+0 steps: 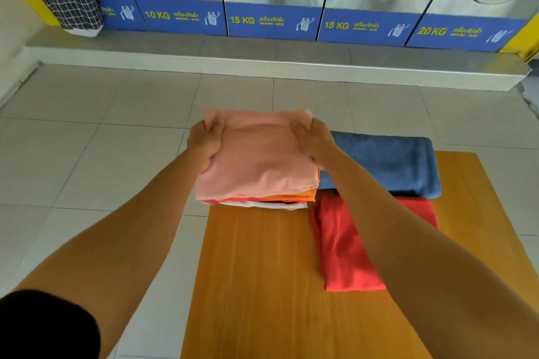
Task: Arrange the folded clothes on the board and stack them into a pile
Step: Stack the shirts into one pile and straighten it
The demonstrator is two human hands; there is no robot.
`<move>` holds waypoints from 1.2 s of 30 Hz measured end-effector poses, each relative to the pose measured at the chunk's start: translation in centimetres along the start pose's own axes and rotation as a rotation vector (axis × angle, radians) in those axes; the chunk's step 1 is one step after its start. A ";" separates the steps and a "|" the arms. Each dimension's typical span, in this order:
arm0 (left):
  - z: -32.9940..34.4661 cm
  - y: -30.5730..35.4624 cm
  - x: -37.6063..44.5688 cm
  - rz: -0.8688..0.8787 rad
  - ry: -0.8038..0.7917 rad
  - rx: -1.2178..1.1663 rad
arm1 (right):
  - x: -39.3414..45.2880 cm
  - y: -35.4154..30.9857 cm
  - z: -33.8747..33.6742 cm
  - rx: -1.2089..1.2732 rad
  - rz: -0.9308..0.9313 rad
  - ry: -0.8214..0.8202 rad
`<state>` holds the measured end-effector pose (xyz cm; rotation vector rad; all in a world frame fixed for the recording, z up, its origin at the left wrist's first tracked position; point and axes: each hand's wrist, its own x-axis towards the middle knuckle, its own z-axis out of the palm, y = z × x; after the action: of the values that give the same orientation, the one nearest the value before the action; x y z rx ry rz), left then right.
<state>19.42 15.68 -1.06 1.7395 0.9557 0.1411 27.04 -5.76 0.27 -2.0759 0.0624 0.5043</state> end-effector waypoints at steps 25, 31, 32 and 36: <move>2.2 -1.4 0.2 -0.040 0.126 0.116 | 1.8 2.9 1.2 -0.028 -0.022 0.051; 0.5 -1.4 -3.0 -0.029 0.168 0.233 | -1.6 2.8 -0.6 0.042 0.001 0.066; 0.3 -1.4 -4.0 -0.025 0.166 0.244 | -2.8 3.3 -1.2 0.052 -0.023 0.088; -0.2 -2.7 -8.4 0.211 0.338 0.221 | -8.4 6.8 -4.6 0.058 -0.030 0.259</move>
<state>12.27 10.56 -0.30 2.0620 1.0580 0.4950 19.24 -14.56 -0.03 -2.0715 0.1948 0.2107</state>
